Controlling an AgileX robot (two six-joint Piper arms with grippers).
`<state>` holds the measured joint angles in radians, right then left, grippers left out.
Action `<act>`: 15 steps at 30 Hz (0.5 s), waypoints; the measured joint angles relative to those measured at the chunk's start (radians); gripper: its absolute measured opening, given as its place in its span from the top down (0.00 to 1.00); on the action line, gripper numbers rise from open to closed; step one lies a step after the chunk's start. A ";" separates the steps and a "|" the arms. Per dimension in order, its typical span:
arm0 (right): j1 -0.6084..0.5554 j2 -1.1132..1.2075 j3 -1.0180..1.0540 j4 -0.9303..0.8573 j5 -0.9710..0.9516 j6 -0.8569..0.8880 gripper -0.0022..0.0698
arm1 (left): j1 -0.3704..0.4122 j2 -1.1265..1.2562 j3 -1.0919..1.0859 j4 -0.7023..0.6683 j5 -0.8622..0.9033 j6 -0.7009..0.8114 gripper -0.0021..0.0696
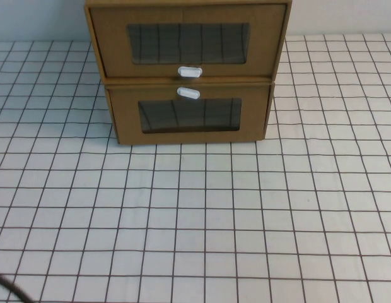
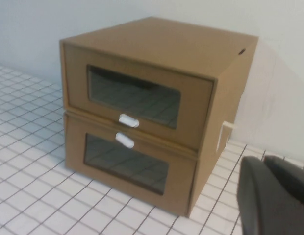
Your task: Close the shoe box
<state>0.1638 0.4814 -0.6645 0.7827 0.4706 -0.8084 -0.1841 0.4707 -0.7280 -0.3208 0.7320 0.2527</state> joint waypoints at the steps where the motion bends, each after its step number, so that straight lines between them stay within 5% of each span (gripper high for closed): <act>1: 0.000 -0.033 0.036 0.000 0.012 0.000 0.99 | 0.000 -0.037 0.029 -0.001 -0.007 -0.005 0.98; 15: -0.002 -0.173 0.209 0.014 0.060 0.000 0.99 | 0.000 -0.248 0.139 -0.005 -0.087 -0.048 0.98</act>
<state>0.1620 0.3087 -0.4553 0.7970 0.5305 -0.8084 -0.1841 0.2226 -0.5887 -0.3255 0.6448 0.2045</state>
